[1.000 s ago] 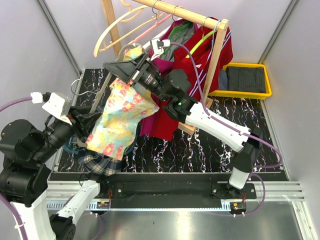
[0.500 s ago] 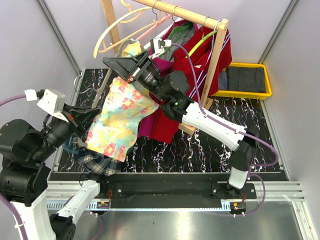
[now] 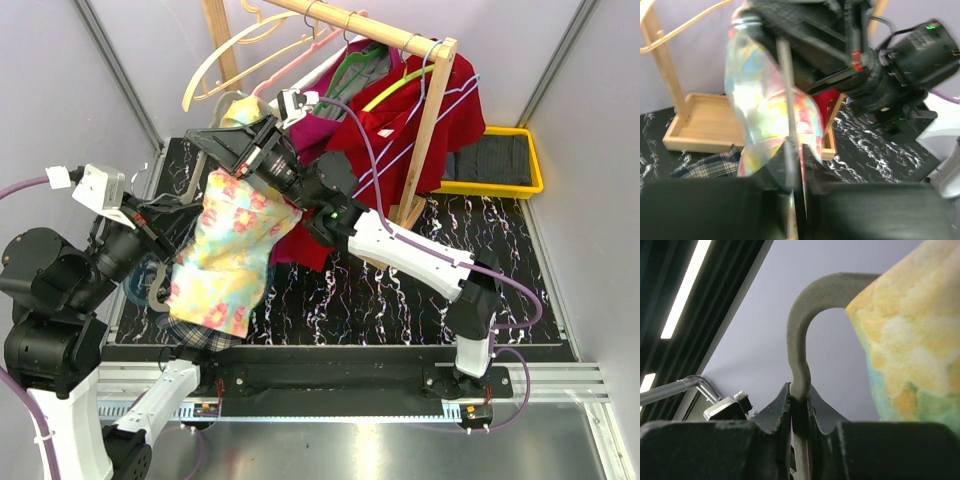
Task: Remove the skirt from the hanger
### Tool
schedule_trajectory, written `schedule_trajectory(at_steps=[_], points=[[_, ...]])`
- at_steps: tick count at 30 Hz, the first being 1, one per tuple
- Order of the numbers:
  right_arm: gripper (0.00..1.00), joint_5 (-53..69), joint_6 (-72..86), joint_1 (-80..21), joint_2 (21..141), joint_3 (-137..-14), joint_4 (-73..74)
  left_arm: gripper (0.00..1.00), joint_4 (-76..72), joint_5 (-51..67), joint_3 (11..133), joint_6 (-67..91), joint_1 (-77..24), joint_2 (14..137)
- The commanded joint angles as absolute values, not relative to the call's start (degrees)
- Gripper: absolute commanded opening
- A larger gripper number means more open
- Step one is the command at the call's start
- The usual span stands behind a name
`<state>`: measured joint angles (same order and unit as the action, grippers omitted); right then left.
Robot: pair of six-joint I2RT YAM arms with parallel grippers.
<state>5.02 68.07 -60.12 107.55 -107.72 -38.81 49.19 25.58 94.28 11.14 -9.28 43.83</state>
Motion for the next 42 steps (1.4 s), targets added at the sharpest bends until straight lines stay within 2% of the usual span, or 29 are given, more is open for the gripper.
schedule_trajectory(at_steps=[1, 6, 9, 10, 12, 13, 14, 16, 21, 25, 31, 42], points=[[0.13, 3.4, 68.6, -60.4, 105.8, -111.4, -41.2, 0.00, 46.2, 28.0, 93.7, 9.6, -9.4, 44.1], [0.13, 3.5, 67.5, -60.6, 105.1, -111.6, -40.8, 0.00, 46.8, 24.1, 91.9, 7.7, -9.4, 42.8], [0.24, 4.9, 65.6, -60.5, 103.9, -110.3, -38.6, 0.00, 46.1, 20.3, 93.7, 6.5, -9.4, 42.5], [0.50, 5.8, 63.4, -60.5, 103.5, -108.4, -37.2, 0.00, 46.1, 19.4, 96.1, 6.1, -9.4, 43.1], [0.68, 8.9, 59.6, -60.5, 101.7, -106.4, -33.7, 0.00, 46.5, 16.7, 99.7, 3.4, -9.4, 44.6], [0.92, 10.0, 54.5, -60.6, 100.7, -103.9, -30.5, 0.00, 47.2, 15.7, 103.6, 2.2, -9.4, 45.1], [0.99, 11.0, 52.0, -60.6, 98.6, -102.3, -28.9, 0.00, 47.4, 14.7, 105.4, 0.9, -9.5, 45.5], [1.00, 11.9, 44.8, -61.4, 95.5, -95.9, -26.8, 0.00, 47.4, 10.4, 108.7, -2.7, -9.6, 45.8], [1.00, 8.5, 38.1, -62.2, 83.6, -83.3, -27.0, 0.00, 42.9, -2.7, 108.4, -8.7, -12.9, 42.9], [1.00, 7.8, 38.2, -62.1, 80.5, -77.6, -28.5, 0.00, 46.9, -2.1, 111.3, -7.8, -14.9, 43.9], [1.00, 7.1, 41.0, -62.2, 81.4, -75.1, -32.6, 0.00, 49.5, 1.1, 113.8, -6.1, -14.9, 45.6], [1.00, 8.0, 41.2, -62.1, 87.7, -79.6, -33.8, 0.00, 53.3, 4.8, 115.6, -4.6, -14.9, 46.2]])
